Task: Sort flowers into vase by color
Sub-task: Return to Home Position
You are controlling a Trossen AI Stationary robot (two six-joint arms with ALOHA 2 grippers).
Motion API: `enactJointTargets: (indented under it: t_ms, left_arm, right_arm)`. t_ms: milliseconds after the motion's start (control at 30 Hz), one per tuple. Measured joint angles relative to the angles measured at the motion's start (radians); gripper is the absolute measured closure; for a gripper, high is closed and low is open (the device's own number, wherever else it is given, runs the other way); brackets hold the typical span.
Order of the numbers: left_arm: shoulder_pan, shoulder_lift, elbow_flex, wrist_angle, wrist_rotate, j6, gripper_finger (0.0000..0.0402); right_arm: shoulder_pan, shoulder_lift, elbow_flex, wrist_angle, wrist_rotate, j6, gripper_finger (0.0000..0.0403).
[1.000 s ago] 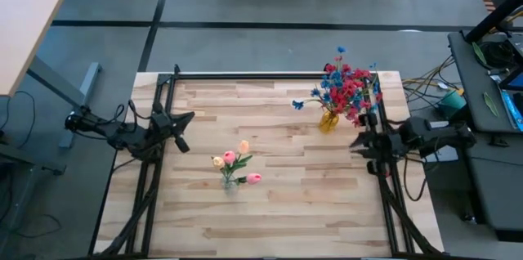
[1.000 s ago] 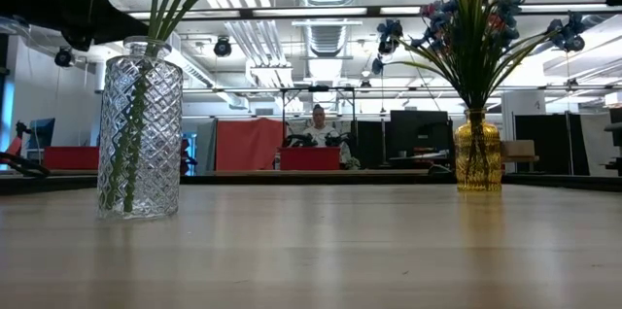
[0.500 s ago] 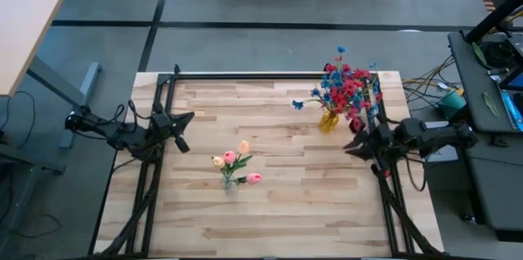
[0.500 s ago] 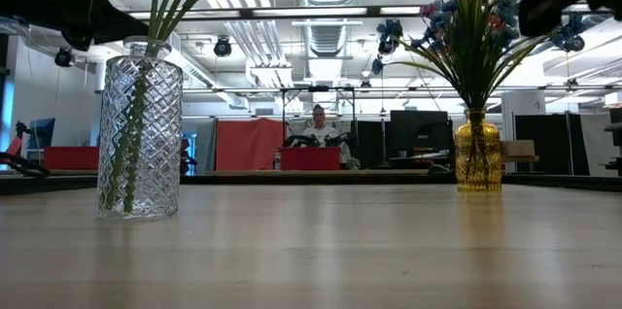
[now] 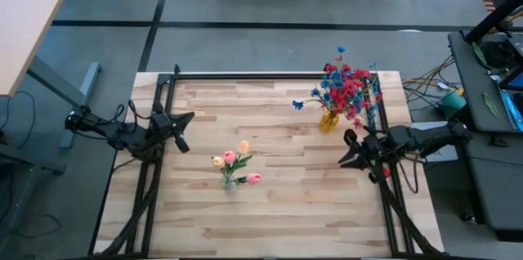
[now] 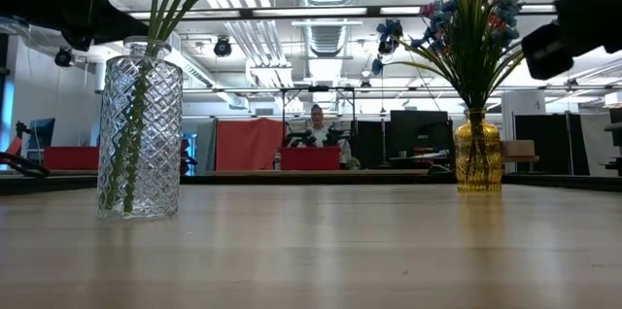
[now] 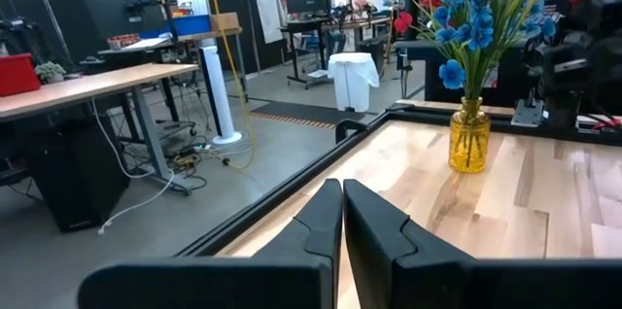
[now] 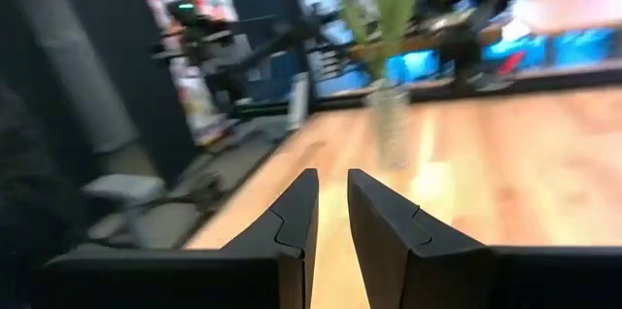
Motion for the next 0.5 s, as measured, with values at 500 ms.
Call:
enactJointTargets:
  t_ms: [500]
  left_arm:
    - [0.000,0.019,0.000,-0.004,0.000,0.000,0.0402]
  right_arm:
    - [-0.003,0.059,-0.022,0.129,0.503,-0.268,0.0351]
